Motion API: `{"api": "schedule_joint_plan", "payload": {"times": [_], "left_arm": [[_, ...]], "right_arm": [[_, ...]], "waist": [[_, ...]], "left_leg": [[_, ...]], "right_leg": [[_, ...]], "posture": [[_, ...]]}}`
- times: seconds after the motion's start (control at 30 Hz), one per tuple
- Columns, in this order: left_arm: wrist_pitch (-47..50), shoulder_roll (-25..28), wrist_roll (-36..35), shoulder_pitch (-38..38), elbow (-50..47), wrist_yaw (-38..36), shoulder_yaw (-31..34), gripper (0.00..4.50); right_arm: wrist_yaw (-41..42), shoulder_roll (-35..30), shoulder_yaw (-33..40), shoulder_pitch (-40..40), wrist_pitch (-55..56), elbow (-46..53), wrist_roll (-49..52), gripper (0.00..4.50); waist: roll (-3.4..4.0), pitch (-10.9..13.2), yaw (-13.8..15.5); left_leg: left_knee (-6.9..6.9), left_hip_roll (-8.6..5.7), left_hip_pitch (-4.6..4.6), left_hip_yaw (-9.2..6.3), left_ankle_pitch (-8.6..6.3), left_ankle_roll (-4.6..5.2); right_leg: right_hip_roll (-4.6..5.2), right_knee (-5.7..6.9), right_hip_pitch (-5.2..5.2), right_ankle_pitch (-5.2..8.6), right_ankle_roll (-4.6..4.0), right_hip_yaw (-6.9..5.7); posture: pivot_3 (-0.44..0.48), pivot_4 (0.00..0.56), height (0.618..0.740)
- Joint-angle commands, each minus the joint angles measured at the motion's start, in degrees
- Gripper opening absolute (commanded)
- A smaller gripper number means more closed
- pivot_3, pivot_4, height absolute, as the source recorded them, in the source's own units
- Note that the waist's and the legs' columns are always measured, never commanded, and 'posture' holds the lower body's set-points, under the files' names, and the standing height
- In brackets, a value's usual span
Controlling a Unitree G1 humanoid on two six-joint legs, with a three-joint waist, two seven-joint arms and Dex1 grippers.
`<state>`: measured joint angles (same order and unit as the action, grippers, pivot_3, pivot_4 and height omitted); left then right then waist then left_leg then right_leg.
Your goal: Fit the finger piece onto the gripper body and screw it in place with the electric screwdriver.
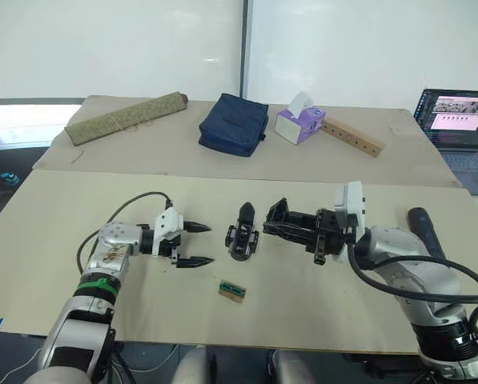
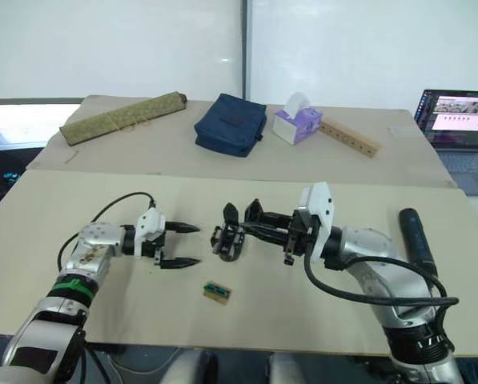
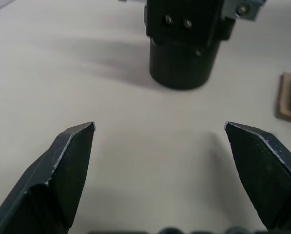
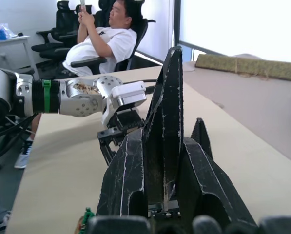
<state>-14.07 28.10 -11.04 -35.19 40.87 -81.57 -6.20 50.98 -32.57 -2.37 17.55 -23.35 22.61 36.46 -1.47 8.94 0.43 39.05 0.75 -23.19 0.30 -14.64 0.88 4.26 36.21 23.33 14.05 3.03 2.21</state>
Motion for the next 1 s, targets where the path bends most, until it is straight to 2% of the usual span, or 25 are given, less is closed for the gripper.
{"api": "schedule_joint_plan", "payload": {"times": [0.03, 0.47, 0.73, 0.77, 0.8, 0.9, 0.93, 1.0], "left_arm": [[-1.1, -1.7, 1.2, -1.3, 0.3, 0.8, -1.0, 4.5], [-1.9, -8.3, 3.6, -5.0, 4.8, 0.0, -4.0, 4.5], [-2.0, -8.8, 5.6, -5.4, 6.1, 0.1, -5.2, 4.5], [-2.0, -8.6, 6.0, -5.3, 6.3, -0.1, -5.5, 3.99], [-2.0, -8.4, 6.3, -5.3, 6.5, -0.2, -5.7, 3.76], [-2.0, -8.3, 7.3, -5.6, 7.4, 0.9, -6.0, 2.42], [-2.0, -8.4, 7.5, -5.7, 7.6, 1.3, -6.0, 2.27], [-2.2, -8.5, 7.6, -5.8, 7.9, 1.7, -6.1, 2.28]], "right_arm": [[1.1, 1.2, -0.5, 0.7, 2.6, 1.1, -0.9, 0.41], [1.3, 2.2, -2.8, 0.2, 0.8, 2.2, -1.7, 0.41], [1.3, 2.9, -4.7, 1.1, 0.5, 1.9, -2.9, 0.41], [1.2, 3.2, -5.0, 1.4, 0.6, 1.6, -3.1, 0.41], [1.1, 3.4, -5.3, 1.6, 0.6, 1.4, -3.4, 0.41], [1.3, 4.2, -6.3, 2.4, 1.0, 0.4, -4.4, 0.41], [1.5, 4.4, -6.5, 2.7, 1.2, 0.0, -4.8, 0.41], [2.1, 4.6, -7.3, 3.4, 1.7, -1.2, -5.8, 0.41]], "waist": [[0.0, 0.0, -0.2], [0.0, 0.0, -0.2], [0.0, 0.0, -0.2], [0.0, 0.0, -0.2], [0.0, 0.0, -0.2], [0.0, 0.0, -0.2], [0.0, 0.0, -0.2], [0.0, 0.0, -0.2]], "left_leg": [[0.0, 0.0, 0.01, 0.0, 0.0, 0.0], [0.01, -0.03, 0.03, -0.02, 0.0, 0.0], [0.01, -0.03, 0.06, -0.03, 0.0, 0.0], [0.01, -0.03, 0.07, -0.03, 0.0, 0.0], [0.01, -0.03, 0.07, -0.03, 0.0, 0.0], [0.01, -0.03, 0.1, -0.03, 0.0, 0.0], [0.01, -0.03, 0.13, -0.03, 0.0, 0.0], [0.01, -0.03, 0.19, -0.03, 0.0, 0.0]], "right_leg": [[-0.01, 0.02, 0.0, 0.0, 0.0, 0.0], [0.0, 0.04, -0.02, 0.0, 0.0, 0.0], [0.0, 0.05, -0.06, 0.0, 0.0, 0.0], [0.0, 0.05, -0.06, 0.0, 0.0, 0.0], [0.0, 0.05, -0.06, 0.0, 0.0, 0.0], [-0.01, 0.06, -0.08, 0.0, 0.0, 0.0], [-0.01, 0.07, -0.11, 0.0, 0.0, 0.0], [-0.01, 0.06, -0.18, 0.0, 0.0, -0.01]], "posture": [[0.0, 0.15, 0.74], [0.0, 0.15, 0.74], [0.0, 0.15, 0.74], [0.0, 0.15, 0.74], [0.0, 0.15, 0.74], [0.0, 0.15, 0.74], [0.0, 0.15, 0.74], [0.0, 0.15, 0.74]]}}
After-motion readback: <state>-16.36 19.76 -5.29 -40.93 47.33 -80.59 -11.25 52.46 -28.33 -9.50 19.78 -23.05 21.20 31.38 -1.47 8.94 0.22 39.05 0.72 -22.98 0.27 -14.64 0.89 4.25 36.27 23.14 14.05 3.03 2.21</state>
